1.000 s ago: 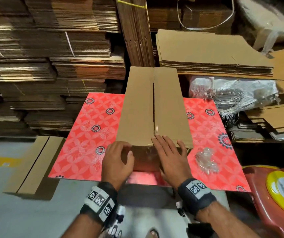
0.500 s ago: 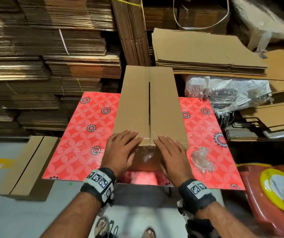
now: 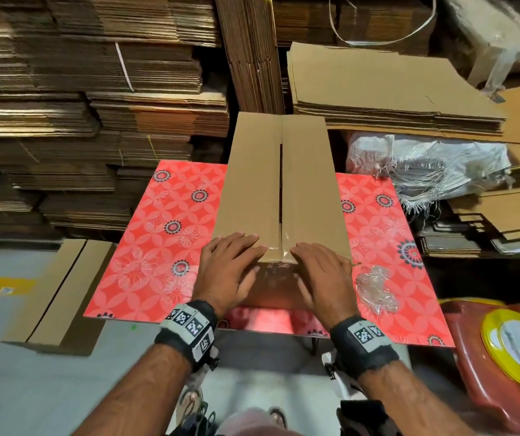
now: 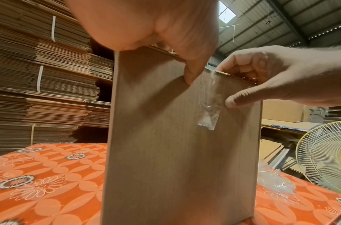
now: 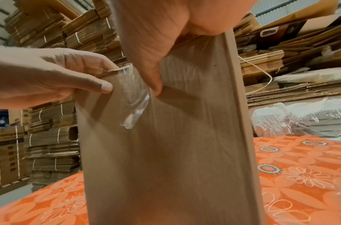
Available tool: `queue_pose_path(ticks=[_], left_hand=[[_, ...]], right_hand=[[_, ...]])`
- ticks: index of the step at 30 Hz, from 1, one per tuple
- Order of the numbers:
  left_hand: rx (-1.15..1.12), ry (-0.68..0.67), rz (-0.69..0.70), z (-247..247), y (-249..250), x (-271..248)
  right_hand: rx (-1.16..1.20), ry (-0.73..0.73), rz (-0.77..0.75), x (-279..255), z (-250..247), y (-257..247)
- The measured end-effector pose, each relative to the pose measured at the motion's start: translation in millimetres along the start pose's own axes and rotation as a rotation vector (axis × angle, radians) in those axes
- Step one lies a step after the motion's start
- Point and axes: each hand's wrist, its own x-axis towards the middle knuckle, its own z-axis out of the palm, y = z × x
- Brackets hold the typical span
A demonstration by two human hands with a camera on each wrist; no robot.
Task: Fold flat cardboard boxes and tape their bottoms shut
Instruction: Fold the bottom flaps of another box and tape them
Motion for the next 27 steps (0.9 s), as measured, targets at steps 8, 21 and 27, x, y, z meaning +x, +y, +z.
queue_pose_path(ticks=[8,21,27], left_hand=[[-0.020,-0.025,-0.007,-1.5,-1.2,0.1],[-0.007,-0.106,-0.008,-7.4,-1.3,2.3],[0.184,-0.214,0.017,-7.3,2.8,1.6]], right_hand=[[-0.254,0.064,-0.122,4.6,8.3,6.9],[-0.308,0.226,-0.144,6.9,21.1,4.7],[-0.243,0.221,-0.072,7.4,15.6,-6.6]])
